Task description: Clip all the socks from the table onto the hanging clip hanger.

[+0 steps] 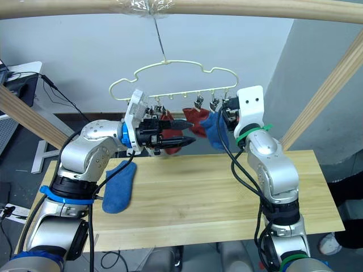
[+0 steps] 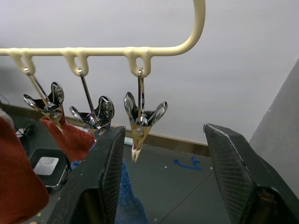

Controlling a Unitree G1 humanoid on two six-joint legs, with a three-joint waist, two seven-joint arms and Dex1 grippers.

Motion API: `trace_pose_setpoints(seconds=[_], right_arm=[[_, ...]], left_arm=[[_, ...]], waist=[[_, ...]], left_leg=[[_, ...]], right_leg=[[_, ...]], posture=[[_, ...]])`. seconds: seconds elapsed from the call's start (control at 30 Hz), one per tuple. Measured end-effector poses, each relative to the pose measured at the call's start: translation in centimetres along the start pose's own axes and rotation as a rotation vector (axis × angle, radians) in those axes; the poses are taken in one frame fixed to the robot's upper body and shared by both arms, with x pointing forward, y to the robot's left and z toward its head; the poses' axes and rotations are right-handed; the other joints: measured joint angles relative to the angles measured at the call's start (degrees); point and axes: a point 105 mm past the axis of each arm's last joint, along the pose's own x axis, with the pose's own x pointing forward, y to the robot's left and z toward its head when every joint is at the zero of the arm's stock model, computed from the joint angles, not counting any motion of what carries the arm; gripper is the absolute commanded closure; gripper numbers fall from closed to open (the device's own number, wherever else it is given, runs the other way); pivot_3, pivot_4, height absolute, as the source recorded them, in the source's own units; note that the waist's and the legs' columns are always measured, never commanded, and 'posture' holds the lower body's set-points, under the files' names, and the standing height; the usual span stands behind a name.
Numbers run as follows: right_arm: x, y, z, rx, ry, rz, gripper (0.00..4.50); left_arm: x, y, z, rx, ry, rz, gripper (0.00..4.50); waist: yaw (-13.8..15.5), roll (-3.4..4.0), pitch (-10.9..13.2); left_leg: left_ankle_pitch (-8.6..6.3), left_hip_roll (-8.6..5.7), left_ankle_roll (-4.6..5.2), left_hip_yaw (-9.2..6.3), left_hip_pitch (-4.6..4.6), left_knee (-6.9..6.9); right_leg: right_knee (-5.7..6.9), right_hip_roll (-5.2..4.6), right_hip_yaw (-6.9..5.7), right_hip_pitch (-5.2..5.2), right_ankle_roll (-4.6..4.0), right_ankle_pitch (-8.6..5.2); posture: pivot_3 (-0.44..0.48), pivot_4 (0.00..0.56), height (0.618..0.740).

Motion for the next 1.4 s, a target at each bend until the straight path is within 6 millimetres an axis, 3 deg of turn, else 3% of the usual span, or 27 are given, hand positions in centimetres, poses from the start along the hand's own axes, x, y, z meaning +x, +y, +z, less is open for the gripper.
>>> trace_pose_setpoints(seconds=[0.53, 1.4], right_arm=[[1.6, 0.8, -1.1, 0.03, 0.012, -0.019, 1.71], [3.2, 3.2, -0.5, 0.092, -0.009, 0.036, 1.71]], left_arm=[[0.5, -0.8, 1.2, -0.021, -0.008, -0.038, 1.95], [0.6, -0.8, 1.2, -0.03, -0.007, -0.025, 1.95]], waist=[[0.03, 0.0, 0.0], [0.04, 0.0, 0.0]], left_leg=[[0.03, 0.02, -0.04, 0.02, 0.0, 0.0], [0.03, 0.02, -0.04, 0.06, 0.01, 0.0]], right_leg=[[0.04, -0.01, 0.07, -0.03, 0.0, 0.0], [0.07, -0.01, 0.07, -0.06, -0.01, 0.0]], posture=[[-0.041, 0.23, 0.72], [-0.037, 0.232, 0.72]])
